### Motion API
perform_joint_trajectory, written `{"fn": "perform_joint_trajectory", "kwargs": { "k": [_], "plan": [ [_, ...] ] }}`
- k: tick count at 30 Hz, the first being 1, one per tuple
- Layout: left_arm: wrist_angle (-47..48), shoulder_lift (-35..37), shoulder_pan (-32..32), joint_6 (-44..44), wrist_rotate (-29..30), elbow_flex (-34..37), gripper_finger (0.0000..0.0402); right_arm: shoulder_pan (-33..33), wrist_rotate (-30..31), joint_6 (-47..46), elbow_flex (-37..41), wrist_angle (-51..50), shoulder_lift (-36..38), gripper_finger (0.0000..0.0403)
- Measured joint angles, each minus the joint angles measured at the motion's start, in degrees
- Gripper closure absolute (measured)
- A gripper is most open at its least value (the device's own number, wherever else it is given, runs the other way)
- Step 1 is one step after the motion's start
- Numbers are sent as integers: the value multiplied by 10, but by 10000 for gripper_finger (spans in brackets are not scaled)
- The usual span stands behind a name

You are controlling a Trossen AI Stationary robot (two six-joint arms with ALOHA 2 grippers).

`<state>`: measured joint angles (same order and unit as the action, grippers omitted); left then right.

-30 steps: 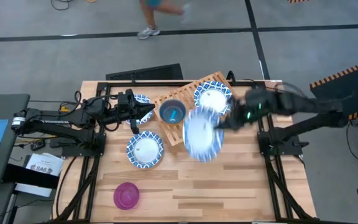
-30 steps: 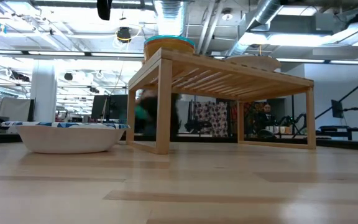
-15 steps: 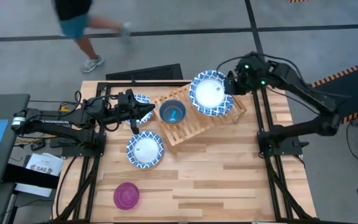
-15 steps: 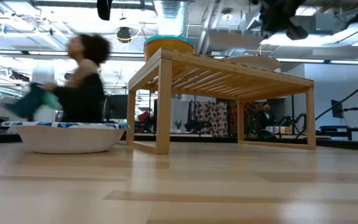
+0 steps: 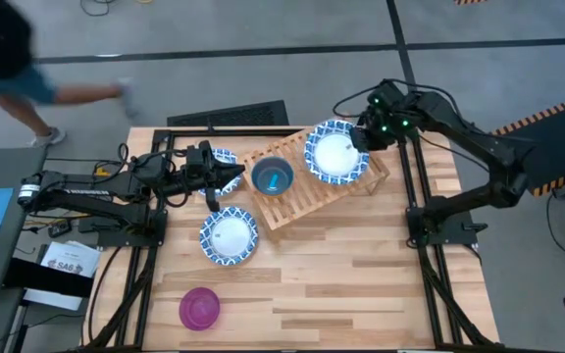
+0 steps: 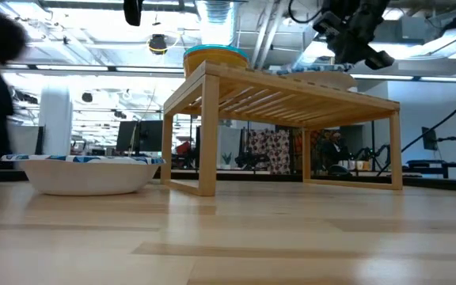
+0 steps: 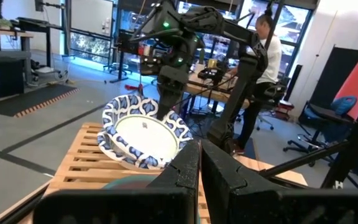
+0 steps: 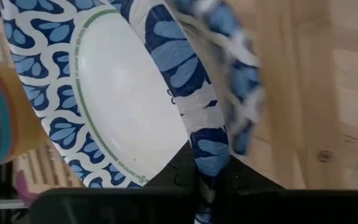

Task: Place and stack bowls onto a shelf
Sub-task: Stack the bottom right white patterned bowl on top of the white patterned bowl on the shelf, then stack the top white patterned bowl on top of the white patterned bowl on the shelf

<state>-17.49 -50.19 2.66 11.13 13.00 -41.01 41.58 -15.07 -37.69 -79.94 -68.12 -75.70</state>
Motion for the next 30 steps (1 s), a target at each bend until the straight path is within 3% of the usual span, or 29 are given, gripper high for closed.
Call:
{"fn": "perform_joint_trajectory", "kwargs": {
  "k": [15, 30],
  "plan": [
    [0, 0, 0, 6, -4, 0, 401, 25, -17, 35, 0, 8, 0, 339],
    [0, 0, 0, 7, -4, 0, 401, 69, -14, 84, -4, -18, 16, 180]
  ]
}}
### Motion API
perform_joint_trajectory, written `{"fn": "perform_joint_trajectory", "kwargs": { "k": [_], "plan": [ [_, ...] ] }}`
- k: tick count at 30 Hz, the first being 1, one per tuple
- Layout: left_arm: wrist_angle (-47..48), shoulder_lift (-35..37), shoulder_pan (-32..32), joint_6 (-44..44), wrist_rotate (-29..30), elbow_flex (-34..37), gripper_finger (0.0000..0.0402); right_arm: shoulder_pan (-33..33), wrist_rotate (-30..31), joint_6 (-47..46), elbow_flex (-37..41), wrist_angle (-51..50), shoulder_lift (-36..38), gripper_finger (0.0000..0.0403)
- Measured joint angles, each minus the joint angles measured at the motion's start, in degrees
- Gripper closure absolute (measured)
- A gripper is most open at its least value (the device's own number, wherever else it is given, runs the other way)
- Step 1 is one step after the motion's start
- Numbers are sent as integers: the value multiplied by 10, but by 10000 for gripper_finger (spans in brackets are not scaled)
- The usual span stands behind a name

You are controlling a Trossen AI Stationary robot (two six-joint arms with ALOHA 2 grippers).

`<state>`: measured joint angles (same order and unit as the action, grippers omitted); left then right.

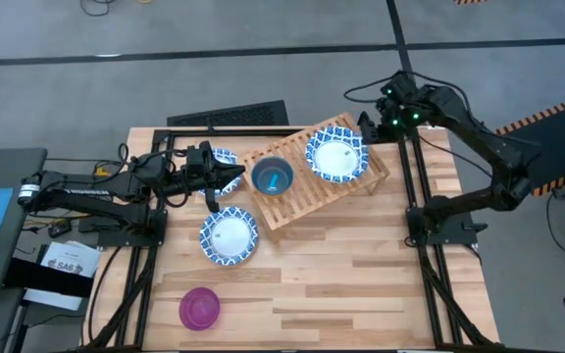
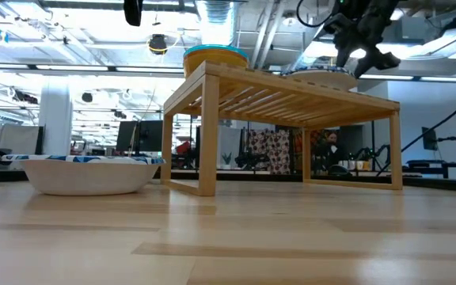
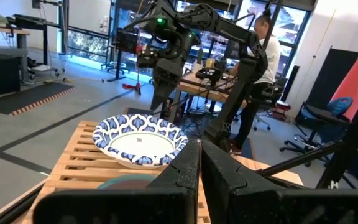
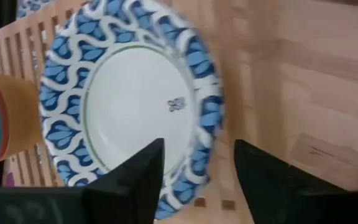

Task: Place and stack bowls onto a shelf
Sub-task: Stack the top white patterned bowl on top of the white patterned bowl on the shelf

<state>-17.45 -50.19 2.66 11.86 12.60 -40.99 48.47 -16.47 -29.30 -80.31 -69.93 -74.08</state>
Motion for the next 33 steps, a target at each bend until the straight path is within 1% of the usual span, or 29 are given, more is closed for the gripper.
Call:
{"fn": "perform_joint_trajectory", "kwargs": {
  "k": [3, 6, 9, 12, 15, 18, 21, 23, 26, 28, 30, 31, 33],
  "plan": [
    [0, 0, 0, 0, 0, 0, 402, 20, 1, 26, -13, -18, 9, 168],
    [0, 0, 0, 0, 0, 0, 401, 31, 1, 56, -19, -41, 26, 167],
    [0, 0, 0, 0, 0, 0, 401, 21, 2, 87, -19, -50, 57, 169],
    [0, 0, 0, 0, 0, 0, 401, -18, 12, 99, -18, -49, 97, 170],
    [0, 0, 0, 0, 1, 0, 401, -76, 46, 118, -17, -42, 152, 170],
    [0, 0, 0, 0, 6, 0, 401, -138, 83, 94, 24, -12, 227, 170],
    [0, 0, 0, 0, 7, 0, 401, -195, 106, 32, 107, 66, 315, 171],
    [0, 0, 0, 0, 7, 0, 401, -228, 108, -11, 171, 150, 370, 171],
    [0, 0, 0, 0, 8, 0, 401, -269, 110, -58, 263, 308, 436, 171],
    [0, 0, 0, 0, 11, 0, 401, -291, 112, -65, 313, 400, 462, 171],
    [0, 0, 0, 0, 16, 0, 401, -307, 114, -65, 345, 477, 472, 171],
    [0, 0, 0, 0, 17, 0, 401, -313, 115, -61, 354, 500, 472, 171],
    [0, 0, 0, 0, 18, 0, 401, -322, 119, -49, 361, 509, 470, 171]
  ]
}}
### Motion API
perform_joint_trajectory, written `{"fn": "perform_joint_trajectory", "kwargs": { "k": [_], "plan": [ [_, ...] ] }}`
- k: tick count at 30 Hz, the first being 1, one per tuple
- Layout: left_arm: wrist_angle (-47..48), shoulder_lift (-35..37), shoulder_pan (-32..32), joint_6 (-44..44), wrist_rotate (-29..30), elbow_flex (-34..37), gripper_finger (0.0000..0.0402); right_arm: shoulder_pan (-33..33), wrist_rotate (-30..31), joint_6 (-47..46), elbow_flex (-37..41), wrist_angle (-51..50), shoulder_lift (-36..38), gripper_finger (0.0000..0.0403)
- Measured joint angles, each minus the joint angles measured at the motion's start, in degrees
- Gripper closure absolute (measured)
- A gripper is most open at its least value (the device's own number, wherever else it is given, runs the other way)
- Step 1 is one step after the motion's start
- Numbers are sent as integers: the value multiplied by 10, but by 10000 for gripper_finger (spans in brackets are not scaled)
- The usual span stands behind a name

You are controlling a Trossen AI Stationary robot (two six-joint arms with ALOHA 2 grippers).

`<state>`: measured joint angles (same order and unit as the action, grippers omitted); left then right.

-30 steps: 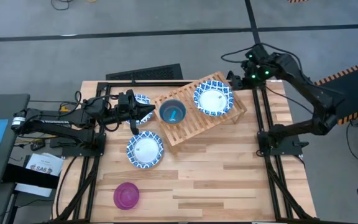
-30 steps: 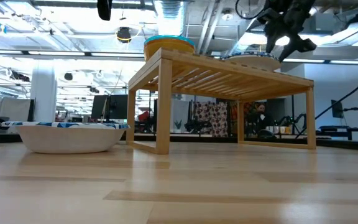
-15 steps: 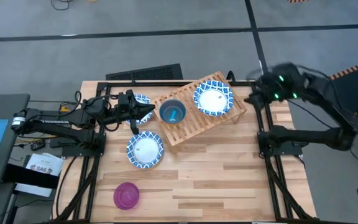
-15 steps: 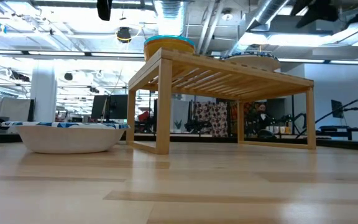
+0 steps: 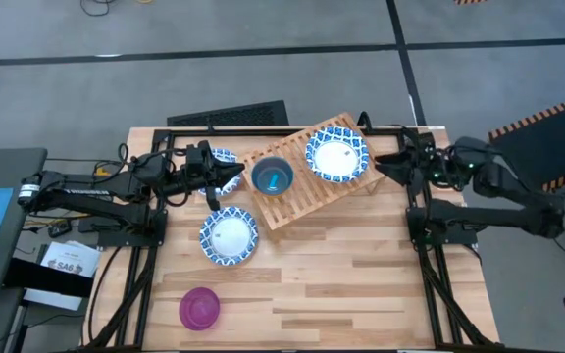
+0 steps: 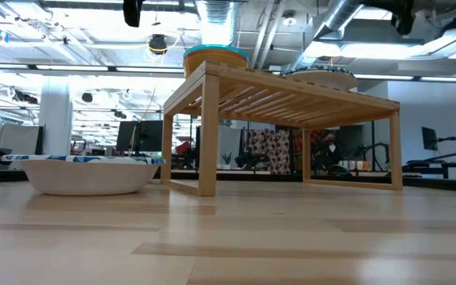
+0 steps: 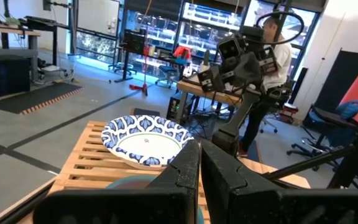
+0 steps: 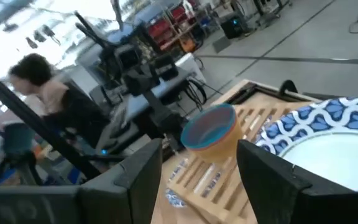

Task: Place and stack bowls onto a shelf
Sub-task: Stack the top white patterned bowl on top of the white patterned bowl on the shelf

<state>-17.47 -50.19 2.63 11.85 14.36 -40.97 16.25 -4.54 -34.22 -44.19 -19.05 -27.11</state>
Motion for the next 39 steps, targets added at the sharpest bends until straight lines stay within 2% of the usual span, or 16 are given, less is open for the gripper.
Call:
{"fn": "perform_joint_trajectory", "kwargs": {
  "k": [10, 13, 16, 19, 22, 24, 27, 32, 39],
  "plan": [
    [0, 0, 0, -8, 1, 0, 401, -1, 6, 1, 0, 3, -15, 171],
    [21, 0, 1, -11, 43, -9, 401, -1, 6, -2, 0, 4, -16, 171],
    [127, 5, 12, -32, 81, -59, 391, -1, 6, -12, 0, 4, -19, 171],
    [302, 5, 38, -52, 89, -130, 364, -1, 6, -14, 0, 4, -25, 171],
    [490, -2, 85, -70, 77, -191, 329, -1, 6, -14, 0, 4, -32, 171],
    [603, -4, 124, -77, 37, -201, 306, -1, 6, -14, 0, 4, -39, 171],
    [690, -5, 175, -97, -43, -176, 275, -1, 6, -14, 0, 4, -51, 171],
    [697, -7, 222, -103, -117, -90, 238, -1, 6, -14, 0, 4, -73, 171],
    [677, -73, 234, -115, -127, -8, 214, 0, 6, -14, 0, 4, -85, 171]
  ]
}}
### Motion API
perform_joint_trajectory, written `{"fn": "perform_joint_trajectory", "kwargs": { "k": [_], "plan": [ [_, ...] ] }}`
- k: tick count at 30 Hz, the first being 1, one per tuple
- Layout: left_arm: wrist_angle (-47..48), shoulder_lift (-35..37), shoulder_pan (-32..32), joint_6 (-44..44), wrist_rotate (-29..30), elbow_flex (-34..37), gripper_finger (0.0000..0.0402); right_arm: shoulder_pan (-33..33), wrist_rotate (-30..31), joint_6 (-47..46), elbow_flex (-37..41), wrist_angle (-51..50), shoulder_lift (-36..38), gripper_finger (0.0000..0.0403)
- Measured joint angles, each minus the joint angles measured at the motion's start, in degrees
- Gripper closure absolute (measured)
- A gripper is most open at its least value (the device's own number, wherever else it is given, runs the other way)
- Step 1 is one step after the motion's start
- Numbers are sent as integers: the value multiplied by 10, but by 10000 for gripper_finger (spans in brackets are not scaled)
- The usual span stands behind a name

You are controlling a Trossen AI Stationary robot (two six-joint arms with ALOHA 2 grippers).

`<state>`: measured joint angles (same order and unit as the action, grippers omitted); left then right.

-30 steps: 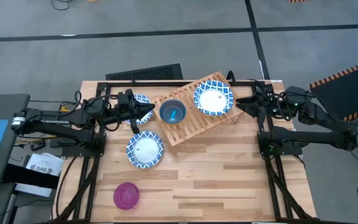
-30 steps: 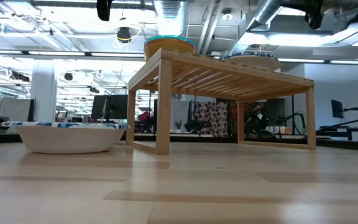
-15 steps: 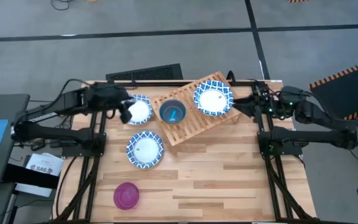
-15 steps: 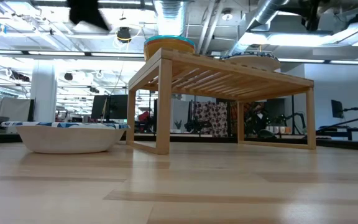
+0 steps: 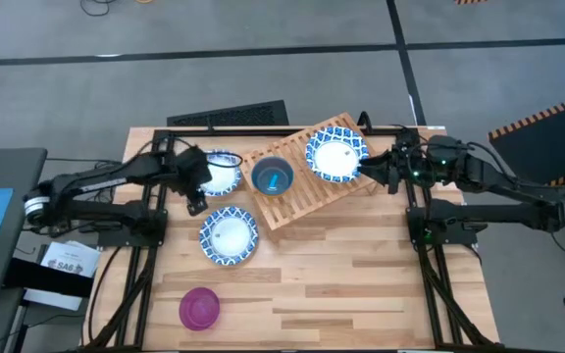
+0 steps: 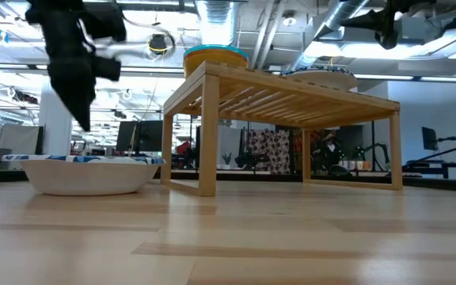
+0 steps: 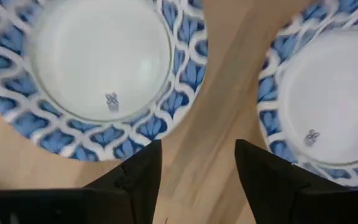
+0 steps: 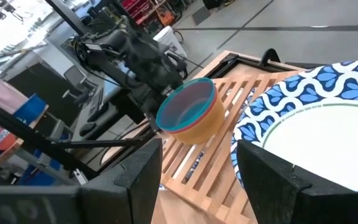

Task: Place and stack bowls onto a shelf
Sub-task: Stack the top white patterned bowl on top of the white patterned bowl on the shelf

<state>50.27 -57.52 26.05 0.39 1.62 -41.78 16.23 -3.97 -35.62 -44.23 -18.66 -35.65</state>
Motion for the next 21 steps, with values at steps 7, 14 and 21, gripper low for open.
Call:
{"fn": "perform_joint_trajectory", "kwargs": {
  "k": [7, 14, 21],
  "plan": [
    [-73, -108, 0, -144, 13, -2, 212, 0, 0, 0, 0, -1, 0, 171],
    [-80, -188, 1, -245, 25, -2, 212, 0, 0, 0, 0, -2, 0, 171],
    [-116, -223, 1, -254, 53, -2, 221, 0, 0, 0, 0, -2, 0, 171]
  ]
}}
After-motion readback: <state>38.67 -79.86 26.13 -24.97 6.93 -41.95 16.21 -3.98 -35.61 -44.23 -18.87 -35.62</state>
